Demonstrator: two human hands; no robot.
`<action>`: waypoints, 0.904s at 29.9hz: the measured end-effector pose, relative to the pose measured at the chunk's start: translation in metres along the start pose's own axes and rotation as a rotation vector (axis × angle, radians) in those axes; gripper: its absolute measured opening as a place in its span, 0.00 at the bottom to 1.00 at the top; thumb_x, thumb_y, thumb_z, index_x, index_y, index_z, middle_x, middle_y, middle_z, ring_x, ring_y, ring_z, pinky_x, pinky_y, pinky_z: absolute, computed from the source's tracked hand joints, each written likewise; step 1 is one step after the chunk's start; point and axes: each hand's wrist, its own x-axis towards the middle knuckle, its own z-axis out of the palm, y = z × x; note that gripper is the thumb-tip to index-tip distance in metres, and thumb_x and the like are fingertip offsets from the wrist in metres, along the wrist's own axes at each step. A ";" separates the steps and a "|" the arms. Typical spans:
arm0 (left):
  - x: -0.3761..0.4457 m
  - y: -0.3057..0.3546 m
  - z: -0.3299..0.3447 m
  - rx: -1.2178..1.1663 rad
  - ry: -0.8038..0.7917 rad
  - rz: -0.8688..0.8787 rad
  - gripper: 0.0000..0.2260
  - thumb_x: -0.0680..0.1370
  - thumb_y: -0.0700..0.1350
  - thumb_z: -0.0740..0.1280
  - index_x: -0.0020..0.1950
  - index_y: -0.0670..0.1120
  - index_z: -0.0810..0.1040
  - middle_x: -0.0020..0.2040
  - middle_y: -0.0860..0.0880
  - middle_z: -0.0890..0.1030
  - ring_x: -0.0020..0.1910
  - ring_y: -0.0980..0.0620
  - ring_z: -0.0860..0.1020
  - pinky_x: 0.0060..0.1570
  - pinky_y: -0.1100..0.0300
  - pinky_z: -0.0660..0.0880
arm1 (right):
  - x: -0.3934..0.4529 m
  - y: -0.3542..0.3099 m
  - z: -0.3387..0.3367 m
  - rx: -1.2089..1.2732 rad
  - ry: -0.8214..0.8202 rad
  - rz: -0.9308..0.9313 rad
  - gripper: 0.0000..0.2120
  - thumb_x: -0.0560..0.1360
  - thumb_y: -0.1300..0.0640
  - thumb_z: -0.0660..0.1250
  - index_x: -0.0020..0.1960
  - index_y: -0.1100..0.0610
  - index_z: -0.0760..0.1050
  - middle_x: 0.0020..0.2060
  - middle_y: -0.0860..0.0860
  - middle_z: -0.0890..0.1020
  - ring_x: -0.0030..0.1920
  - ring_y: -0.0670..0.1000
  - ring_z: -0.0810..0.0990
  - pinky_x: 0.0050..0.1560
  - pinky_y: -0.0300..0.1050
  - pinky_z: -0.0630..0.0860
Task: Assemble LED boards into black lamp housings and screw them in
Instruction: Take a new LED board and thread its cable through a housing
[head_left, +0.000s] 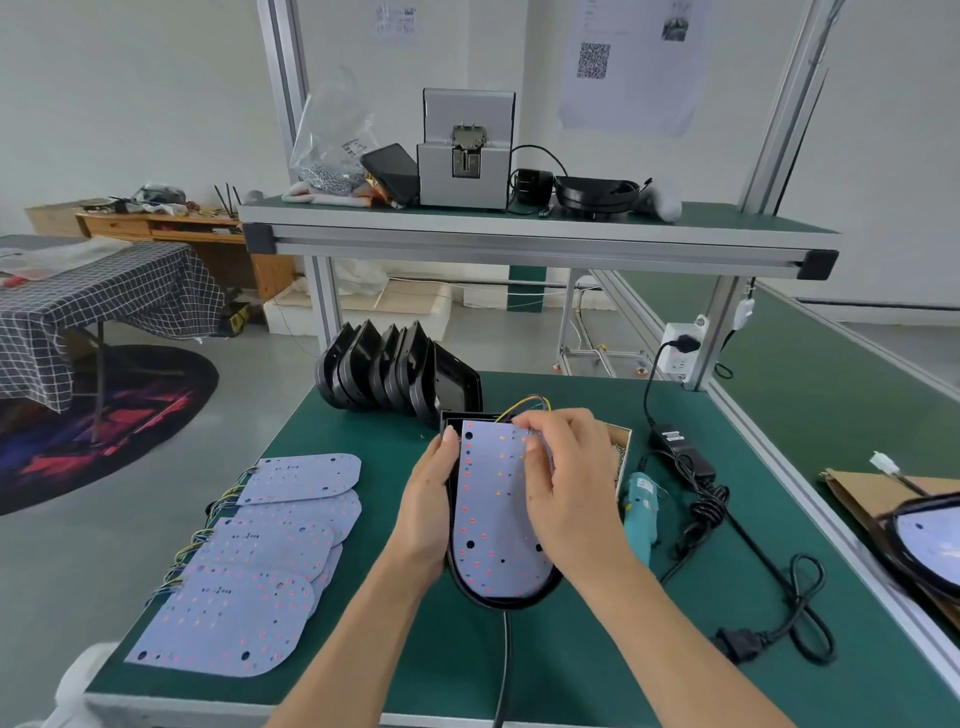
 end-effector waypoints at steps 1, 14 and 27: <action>-0.001 0.001 -0.002 -0.004 0.001 0.005 0.32 0.78 0.60 0.63 0.70 0.36 0.75 0.67 0.34 0.79 0.69 0.31 0.75 0.73 0.33 0.67 | -0.002 0.002 -0.002 -0.054 -0.006 -0.018 0.13 0.81 0.65 0.66 0.60 0.52 0.82 0.54 0.49 0.76 0.56 0.54 0.73 0.60 0.52 0.68; -0.005 0.007 -0.002 -0.036 -0.081 -0.053 0.35 0.82 0.70 0.49 0.63 0.48 0.85 0.65 0.40 0.83 0.65 0.40 0.81 0.57 0.49 0.82 | -0.017 0.000 -0.009 0.514 -0.247 0.299 0.36 0.85 0.49 0.65 0.79 0.25 0.46 0.69 0.18 0.61 0.72 0.32 0.65 0.74 0.38 0.59; -0.009 -0.002 -0.007 -0.066 -0.008 -0.113 0.13 0.76 0.49 0.67 0.39 0.46 0.89 0.43 0.43 0.88 0.36 0.46 0.86 0.32 0.57 0.81 | -0.016 0.000 -0.019 0.857 -0.228 0.340 0.28 0.83 0.65 0.66 0.77 0.42 0.68 0.60 0.29 0.81 0.60 0.33 0.80 0.53 0.26 0.75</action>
